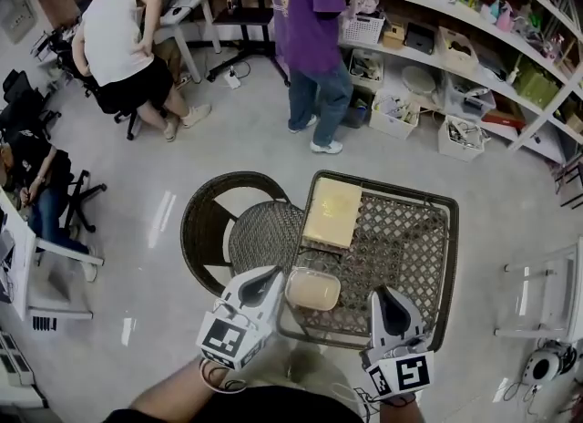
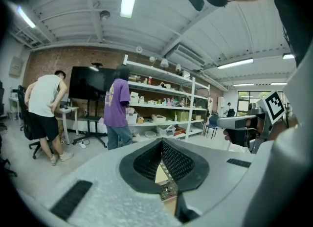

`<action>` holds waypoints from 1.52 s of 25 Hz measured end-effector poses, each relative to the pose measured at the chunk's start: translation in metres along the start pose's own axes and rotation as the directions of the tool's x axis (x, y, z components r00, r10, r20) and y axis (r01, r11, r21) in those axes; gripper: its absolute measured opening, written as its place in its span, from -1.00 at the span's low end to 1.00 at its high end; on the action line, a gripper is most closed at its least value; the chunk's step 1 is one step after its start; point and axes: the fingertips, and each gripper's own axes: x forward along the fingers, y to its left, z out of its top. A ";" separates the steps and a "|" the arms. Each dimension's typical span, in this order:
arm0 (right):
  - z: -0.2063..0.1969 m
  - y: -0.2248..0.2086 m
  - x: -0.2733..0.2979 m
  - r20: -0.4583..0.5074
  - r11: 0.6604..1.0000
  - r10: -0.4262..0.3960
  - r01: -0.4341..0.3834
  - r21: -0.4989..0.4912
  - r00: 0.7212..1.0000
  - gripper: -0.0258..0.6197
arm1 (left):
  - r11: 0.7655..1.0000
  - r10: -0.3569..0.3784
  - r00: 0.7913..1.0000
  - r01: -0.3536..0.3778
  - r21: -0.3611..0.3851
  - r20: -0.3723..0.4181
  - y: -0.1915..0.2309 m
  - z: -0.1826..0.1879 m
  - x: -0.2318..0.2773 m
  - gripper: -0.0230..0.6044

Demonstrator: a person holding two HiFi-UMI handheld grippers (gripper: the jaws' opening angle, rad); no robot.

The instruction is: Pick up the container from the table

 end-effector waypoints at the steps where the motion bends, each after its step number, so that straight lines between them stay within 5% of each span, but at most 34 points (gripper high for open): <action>1: -0.004 -0.001 0.002 -0.010 1.000 -0.010 0.010 0.004 1.000 -0.88 | 1.000 -0.012 1.000 0.012 -0.009 -0.005 0.001 -0.004 0.004 -0.90; 17: -0.071 0.002 0.029 -0.174 0.995 -0.076 0.087 0.052 0.982 -0.73 | 0.990 -0.097 0.988 0.083 -0.115 -0.121 0.020 -0.071 0.033 -0.89; 38: -0.175 -0.005 0.037 -0.338 0.972 -0.079 0.147 0.181 0.938 -0.66 | 0.975 -0.112 0.944 0.044 -0.218 -0.310 0.031 -0.182 0.039 -0.79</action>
